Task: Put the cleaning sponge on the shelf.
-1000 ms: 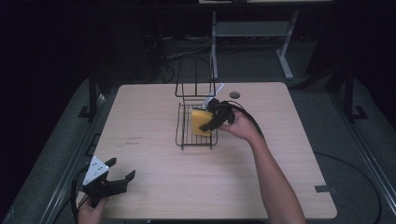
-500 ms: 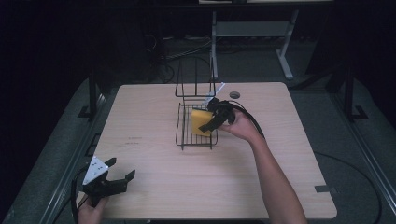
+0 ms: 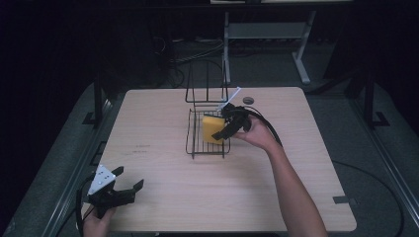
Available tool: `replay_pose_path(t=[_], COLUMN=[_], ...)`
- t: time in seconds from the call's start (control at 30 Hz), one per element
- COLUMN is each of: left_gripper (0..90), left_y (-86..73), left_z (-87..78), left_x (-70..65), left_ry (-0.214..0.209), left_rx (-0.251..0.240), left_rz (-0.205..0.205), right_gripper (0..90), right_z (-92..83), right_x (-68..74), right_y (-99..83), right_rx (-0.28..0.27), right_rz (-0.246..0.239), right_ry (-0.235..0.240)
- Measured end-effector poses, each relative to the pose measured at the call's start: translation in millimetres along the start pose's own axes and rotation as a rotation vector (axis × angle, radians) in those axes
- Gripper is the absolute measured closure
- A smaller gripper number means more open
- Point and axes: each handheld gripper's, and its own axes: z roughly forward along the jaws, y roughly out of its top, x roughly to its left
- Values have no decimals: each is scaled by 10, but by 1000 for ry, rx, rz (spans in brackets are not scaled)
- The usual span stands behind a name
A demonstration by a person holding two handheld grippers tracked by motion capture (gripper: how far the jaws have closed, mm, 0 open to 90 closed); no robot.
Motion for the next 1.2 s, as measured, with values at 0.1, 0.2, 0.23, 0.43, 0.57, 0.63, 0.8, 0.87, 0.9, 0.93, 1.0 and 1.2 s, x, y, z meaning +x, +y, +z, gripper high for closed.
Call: replay_pose_path(t=[0.1,0.2,0.23,0.43,0.57,0.63,0.8,0.87,0.9,0.93,1.0,1.2], left_gripper=[138,138,138,138,138,138,138,138,138,138,138,138], left_y=[-1,-5,-5,-8,-5,-4,-8,-10,-10,-7,-6,-7], left_z=[-3,0,0,3,6,6,-3,-2,-2,-5,-4,-7], left_x=[-1,-1,-1,-9,-21,-20,-21,-20,-20,-20,-24,-34], left_ry=[0,0,0,-3,-7,-7,-9,-8,-8,-7,-8,-8], left_rx=[-4,2,2,2,1,2,2,1,1,2,0,-1], left_rz=[-4,-3,-3,-1,4,5,2,0,0,1,0,7], right_gripper=[226,219,219,208,207,207,206,205,205,204,204,199], right_z=[-10,-22,-22,-57,-92,-102,-144,-154,-156,-159,-167,-211], right_x=[-1,-9,-9,15,42,45,57,62,63,68,74,103], right_y=[0,-21,-21,-34,-53,-61,-113,-130,-139,-147,-167,-198], right_rx=[2,14,14,10,6,8,8,7,7,9,7,14], right_rz=[-3,1,1,-12,-14,-12,-7,-6,-8,-3,-8,-3], right_ry=[-3,-2,-2,-2,-12,-15,-23,-20,-21,-22,-20,-21])
